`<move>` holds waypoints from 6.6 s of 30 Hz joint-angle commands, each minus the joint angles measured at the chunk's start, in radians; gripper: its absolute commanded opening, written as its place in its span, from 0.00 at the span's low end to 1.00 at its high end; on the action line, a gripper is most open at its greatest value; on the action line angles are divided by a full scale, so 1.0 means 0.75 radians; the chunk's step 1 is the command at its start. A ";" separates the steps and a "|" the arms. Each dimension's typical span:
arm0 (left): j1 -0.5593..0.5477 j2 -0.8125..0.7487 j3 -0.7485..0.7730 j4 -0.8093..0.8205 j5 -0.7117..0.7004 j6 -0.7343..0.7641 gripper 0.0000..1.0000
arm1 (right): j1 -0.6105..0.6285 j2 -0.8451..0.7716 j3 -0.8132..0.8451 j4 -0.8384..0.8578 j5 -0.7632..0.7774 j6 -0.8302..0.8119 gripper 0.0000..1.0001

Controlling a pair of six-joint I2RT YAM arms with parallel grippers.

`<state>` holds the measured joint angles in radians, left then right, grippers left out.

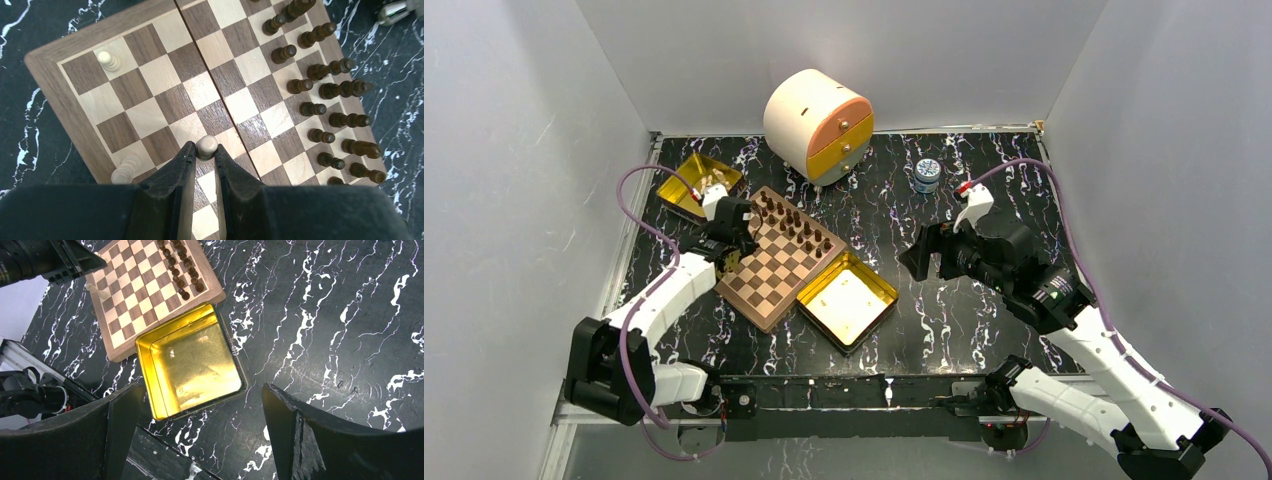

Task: Set up the chess pieces on the board
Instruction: Place the chess piece on the chessboard, then move the storage box to the center of the board.

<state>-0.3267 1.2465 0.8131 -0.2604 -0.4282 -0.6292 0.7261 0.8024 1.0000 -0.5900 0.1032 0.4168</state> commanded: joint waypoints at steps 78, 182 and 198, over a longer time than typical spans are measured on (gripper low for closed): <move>0.227 0.259 0.062 0.046 -0.155 0.056 0.03 | -0.006 -0.066 0.076 -0.041 0.065 0.050 0.98; 0.253 0.215 0.164 -0.016 -0.130 0.107 0.29 | -0.006 -0.068 0.056 0.016 0.020 0.048 0.99; 0.378 0.542 0.724 -0.170 0.039 0.269 0.26 | -0.005 -0.048 0.054 -0.002 -0.030 0.084 0.98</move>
<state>-0.1043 1.5059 1.2461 -0.3462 -0.4488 -0.4675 0.7261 0.7586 1.0248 -0.6300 0.0944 0.4694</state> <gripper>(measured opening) 0.274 0.982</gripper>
